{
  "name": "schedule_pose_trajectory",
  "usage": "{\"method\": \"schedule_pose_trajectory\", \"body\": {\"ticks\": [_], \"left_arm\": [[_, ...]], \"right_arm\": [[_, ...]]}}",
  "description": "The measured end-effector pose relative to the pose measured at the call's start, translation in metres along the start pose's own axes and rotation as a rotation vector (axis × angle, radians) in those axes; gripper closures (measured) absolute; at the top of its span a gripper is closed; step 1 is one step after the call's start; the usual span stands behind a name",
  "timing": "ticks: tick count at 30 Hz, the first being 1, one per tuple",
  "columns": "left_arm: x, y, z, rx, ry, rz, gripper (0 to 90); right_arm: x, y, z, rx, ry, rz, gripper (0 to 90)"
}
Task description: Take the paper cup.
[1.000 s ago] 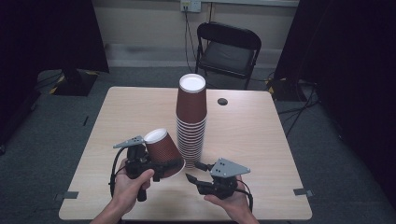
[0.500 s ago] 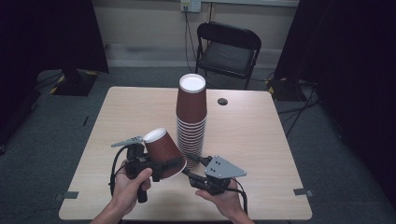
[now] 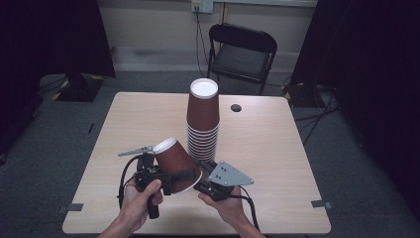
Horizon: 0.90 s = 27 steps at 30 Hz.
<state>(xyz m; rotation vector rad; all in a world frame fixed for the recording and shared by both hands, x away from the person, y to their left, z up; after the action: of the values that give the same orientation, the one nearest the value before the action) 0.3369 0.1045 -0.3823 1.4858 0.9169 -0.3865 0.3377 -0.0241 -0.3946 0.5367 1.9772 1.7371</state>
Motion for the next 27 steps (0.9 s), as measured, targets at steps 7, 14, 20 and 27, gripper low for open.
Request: {"method": "schedule_pose_trajectory", "body": {"ticks": [7, 14, 20, 27], "left_arm": [[-0.0011, -0.0005, 0.002, -0.013, -0.013, 0.007, 11.9], [-0.0018, -0.0002, 0.0041, -0.036, -0.04, 0.028, 10.0], [-0.0022, 0.0037, 0.0009, -0.058, -0.048, 0.058, 10.1], [0.002, 0.0082, -0.0029, -0.066, -0.045, 0.055, 8.4]], "right_arm": [[-0.0006, 0.0002, 0.0025, -0.02, -0.008, 0.01, 73.2], [-0.0025, 0.0015, -0.001, -0.039, -0.022, 0.007, 77.3], [-0.0052, 0.0034, -0.0042, -0.044, -0.026, 0.015, 81.4], [-0.0074, 0.0025, -0.0059, -0.033, -0.034, 0.035, 84.0]]}}
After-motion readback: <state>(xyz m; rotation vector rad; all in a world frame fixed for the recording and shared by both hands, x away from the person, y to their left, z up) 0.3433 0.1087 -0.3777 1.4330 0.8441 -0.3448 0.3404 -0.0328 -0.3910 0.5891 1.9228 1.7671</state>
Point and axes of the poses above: each handheld gripper's, and its own axes: z roughly forward along the jaws, y roughly out of its top, x roughly to its left, the point moved 5 cm from there along z, roughly forward along the jaws, and after that the axes turned 3 degrees about x, right-handed, at the moved point
